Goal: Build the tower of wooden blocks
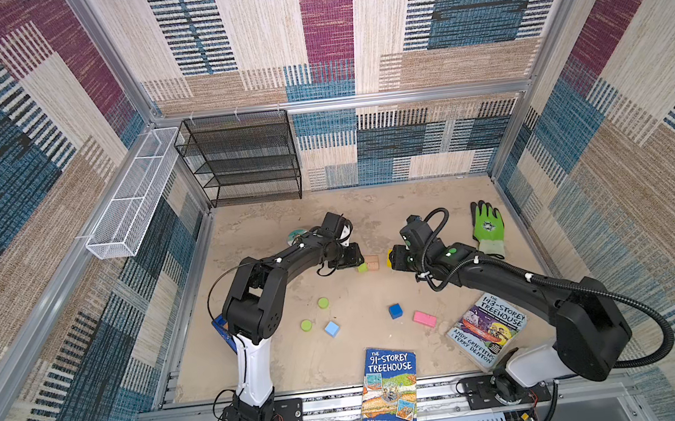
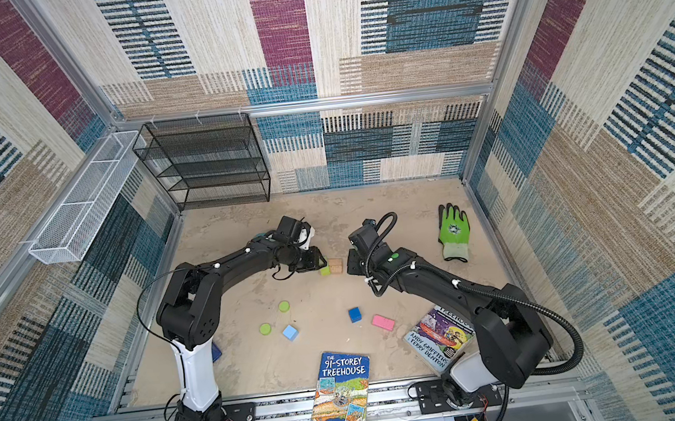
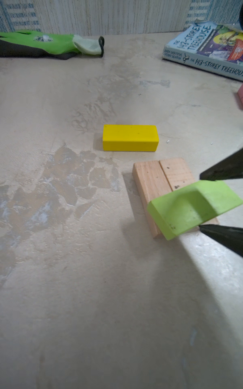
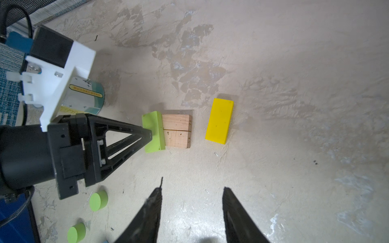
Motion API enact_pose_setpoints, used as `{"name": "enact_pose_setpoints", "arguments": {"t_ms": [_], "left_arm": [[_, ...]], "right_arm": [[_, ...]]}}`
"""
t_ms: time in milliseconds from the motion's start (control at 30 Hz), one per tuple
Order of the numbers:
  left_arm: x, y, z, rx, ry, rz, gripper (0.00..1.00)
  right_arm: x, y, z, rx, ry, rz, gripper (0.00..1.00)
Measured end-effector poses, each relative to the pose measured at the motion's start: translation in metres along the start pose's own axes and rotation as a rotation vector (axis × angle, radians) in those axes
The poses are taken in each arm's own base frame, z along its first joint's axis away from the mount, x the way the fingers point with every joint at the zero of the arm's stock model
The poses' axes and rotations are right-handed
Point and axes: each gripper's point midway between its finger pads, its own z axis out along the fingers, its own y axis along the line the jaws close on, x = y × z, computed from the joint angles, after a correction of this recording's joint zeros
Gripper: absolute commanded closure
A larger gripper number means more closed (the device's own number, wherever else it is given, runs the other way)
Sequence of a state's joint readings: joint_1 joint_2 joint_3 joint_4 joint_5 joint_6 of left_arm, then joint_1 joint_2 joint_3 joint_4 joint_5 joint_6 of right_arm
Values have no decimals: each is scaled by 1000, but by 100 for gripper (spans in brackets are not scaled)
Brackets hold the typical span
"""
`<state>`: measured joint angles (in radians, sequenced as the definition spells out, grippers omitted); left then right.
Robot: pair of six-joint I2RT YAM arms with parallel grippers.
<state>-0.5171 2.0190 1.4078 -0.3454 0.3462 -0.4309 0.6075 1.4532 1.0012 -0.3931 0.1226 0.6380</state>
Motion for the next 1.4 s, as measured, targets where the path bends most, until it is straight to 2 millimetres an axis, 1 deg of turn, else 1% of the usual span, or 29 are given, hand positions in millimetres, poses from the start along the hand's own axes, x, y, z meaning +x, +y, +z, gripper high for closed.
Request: {"name": "enact_pose_setpoints", "arguments": {"t_ms": [600,1033,1133,1400], "left_arm": [[-1,-1,4,5,-7,-5,64],[2,-3,8,6,3,-7,64],[1,-4,8,8,0,-5,63],[1,-5,8,8,-1,-7,61]], "right_arm": [[5,0,4,-4,23,-2,51],[9,0,8,-5,38,-3,51],[10,1,8,-11,44,-3,51],[11,0,9,-9,47,-4,51]]}}
